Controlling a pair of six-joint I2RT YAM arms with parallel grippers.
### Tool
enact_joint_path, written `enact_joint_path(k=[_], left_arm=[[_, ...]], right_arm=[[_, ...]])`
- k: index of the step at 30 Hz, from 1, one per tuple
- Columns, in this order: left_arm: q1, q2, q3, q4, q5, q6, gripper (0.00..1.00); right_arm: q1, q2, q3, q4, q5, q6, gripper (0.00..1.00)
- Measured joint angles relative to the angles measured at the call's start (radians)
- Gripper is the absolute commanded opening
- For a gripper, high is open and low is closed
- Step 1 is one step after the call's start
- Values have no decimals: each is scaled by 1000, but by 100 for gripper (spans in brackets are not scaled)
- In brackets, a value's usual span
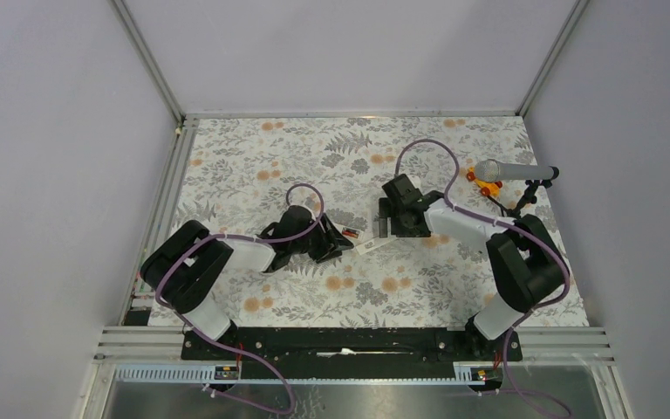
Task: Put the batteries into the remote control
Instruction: Pick up the battery cover at the center of the board.
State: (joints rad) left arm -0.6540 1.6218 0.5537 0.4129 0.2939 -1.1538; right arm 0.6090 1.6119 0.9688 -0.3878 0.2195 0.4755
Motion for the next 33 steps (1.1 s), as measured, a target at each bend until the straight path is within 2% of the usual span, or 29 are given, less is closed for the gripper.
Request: enact_joint_path(k=[5,10,13,17,21,24,33], left_arm=[[-17,0,0,8,-34,-7,52],[-22,0,0,8,-60,-16,52],[-24,0,0,7,-70,-22,52],[-33,0,0,8,-77,-30,52],[-47,6,0,8,-82,-43,50],[-56,13,1,11,-92,-53,50],[-71,56,22,53,-103,-102,47]], right_arm=[[-56,79,35,5,16,-20,84],[-62,172,115,18,15,-50,75],[-63,194,131,18,14,-53,74],[-66,198,129,13,12,-53,73],[-74,198,127,15,-3,-61,59],[-81,195,124,18,-18,-63,54],[-89,147,72,35,-150,-6,48]])
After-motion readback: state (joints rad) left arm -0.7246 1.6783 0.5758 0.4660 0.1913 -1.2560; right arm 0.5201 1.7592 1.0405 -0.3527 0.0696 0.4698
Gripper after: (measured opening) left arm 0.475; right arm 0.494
